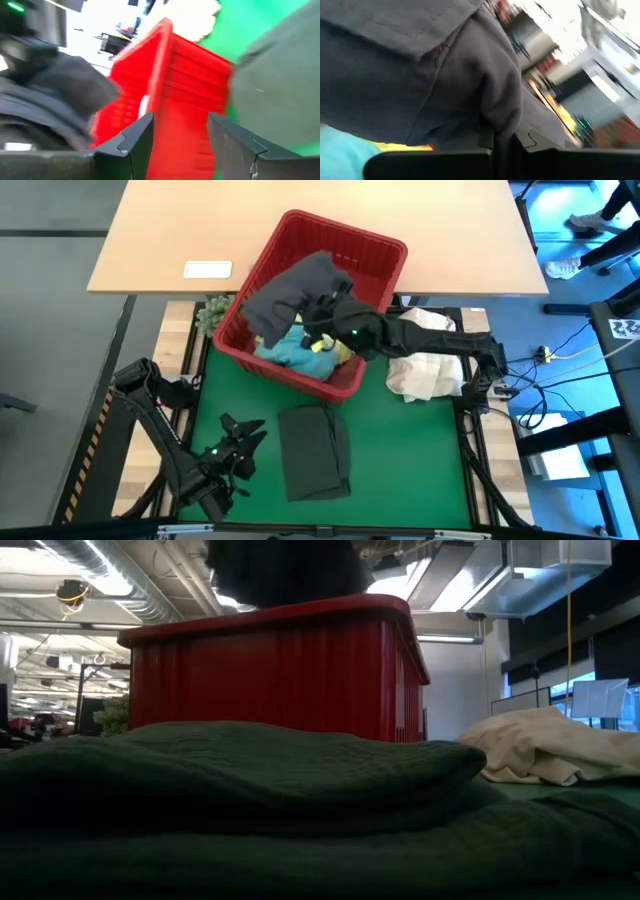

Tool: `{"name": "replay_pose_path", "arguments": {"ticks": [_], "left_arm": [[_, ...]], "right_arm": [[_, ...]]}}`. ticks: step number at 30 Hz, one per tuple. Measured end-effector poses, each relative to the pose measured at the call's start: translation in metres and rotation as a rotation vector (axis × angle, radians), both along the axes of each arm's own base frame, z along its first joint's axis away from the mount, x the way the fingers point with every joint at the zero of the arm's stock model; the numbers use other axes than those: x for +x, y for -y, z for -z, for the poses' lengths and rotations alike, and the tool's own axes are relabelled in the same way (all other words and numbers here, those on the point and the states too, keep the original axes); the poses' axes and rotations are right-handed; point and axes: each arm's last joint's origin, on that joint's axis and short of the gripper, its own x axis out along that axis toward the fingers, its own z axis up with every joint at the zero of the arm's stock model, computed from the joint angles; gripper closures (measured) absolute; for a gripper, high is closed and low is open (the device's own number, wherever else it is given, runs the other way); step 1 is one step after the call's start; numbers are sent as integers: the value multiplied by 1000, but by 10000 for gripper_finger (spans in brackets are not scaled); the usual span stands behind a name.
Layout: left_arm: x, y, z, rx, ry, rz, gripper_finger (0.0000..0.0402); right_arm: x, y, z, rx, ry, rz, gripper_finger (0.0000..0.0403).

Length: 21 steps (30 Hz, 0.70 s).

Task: Fold Laundry from Bin
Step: Put the gray short into the red bin

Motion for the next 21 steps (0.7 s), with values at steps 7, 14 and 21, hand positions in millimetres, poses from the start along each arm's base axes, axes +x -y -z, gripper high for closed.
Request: {"name": "replay_pose_path", "arguments": {"ticks": [7,14,21], "left_arm": [[25,-29,-1,22,10,-129,223],[36,-49,-6,-35,22,-224,236],[14,-54,-30,-169,146,-216,248]], "right_arm": [[15,14,33,-41,-135,238,393],[42,11,95,57,-256,266,393],[49,3,136,265,-372,159,393]]}}
